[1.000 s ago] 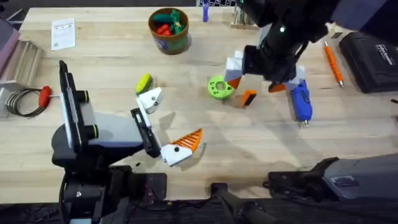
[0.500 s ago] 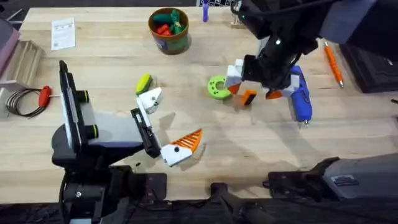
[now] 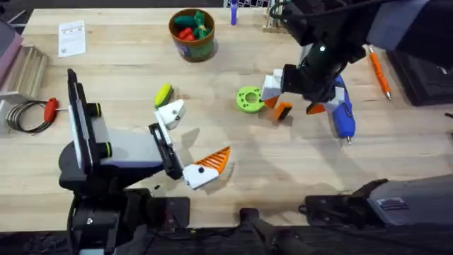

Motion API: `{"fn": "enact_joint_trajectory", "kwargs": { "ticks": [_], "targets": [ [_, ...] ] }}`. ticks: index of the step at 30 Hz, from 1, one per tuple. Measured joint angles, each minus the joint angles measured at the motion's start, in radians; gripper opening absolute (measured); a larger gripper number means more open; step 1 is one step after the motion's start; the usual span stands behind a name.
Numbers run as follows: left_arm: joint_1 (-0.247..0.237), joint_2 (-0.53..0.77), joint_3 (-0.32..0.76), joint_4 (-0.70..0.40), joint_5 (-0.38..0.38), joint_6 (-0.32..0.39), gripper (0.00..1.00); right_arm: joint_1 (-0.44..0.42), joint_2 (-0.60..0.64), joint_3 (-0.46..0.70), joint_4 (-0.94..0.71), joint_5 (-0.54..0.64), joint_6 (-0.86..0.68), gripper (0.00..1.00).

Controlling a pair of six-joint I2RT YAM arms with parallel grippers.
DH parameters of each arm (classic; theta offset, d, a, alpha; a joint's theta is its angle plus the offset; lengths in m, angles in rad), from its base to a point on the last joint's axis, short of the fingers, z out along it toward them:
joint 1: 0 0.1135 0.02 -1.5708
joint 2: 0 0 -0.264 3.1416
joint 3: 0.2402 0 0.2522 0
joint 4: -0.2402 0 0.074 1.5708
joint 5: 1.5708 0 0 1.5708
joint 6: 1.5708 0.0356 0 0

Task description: Pick up the gripper from the table and insert it into the empty holder that is missing its gripper. Then pick up a screw, insert it into the mounting hole, and use the screwdriver to tighten it. Finally, clean up the table by picking up the vegetable and placing it into the bucket.

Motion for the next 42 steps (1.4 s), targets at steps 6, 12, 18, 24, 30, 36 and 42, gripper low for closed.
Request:
{"fn": "enact_joint_trajectory", "kwargs": {
  "ticks": [6, 12, 18, 24, 30, 36, 42],
  "targets": [
    [0.0, 0.0, 0.0, 0.0, 0.0, 0.0, 0.985, 0.0, 0.048, -0.001, 0.019, -0.008, -0.018, 0.852],
    [0.0, 0.0, 0.0, 0.0, 0.0, 0.0, 0.985, 0.0, 0.057, -0.003, 0.031, -0.009, -0.021, 0.797],
    [0.0, 0.0, 0.0, 0.0, 0.0, 0.0, 0.985, 0.0, 0.057, -0.003, 0.031, -0.011, -0.025, 0.534],
    [0.0, 0.0, 0.0, 0.0, 0.0, 0.0, 0.985, 0.0, 0.057, -0.004, 0.032, -0.011, -0.023, 0.035],
    [0.0, 0.0, 0.0, 0.0, 0.0, 0.0, 0.985, 0.0, 0.057, -0.005, 0.032, -0.011, -0.025, 0.011],
    [0.0, 0.0, 0.0, 0.0, 0.0, 0.0, 0.985, 0.0, 0.055, -0.005, 0.032, -0.011, -0.025, 0.009],
    [0.0, 0.0, 0.0, 0.0, 0.0, 0.0, 0.985, 0.0, -0.037, -0.012, 0.032, -0.011, -0.025, 0.009]
  ]
}}
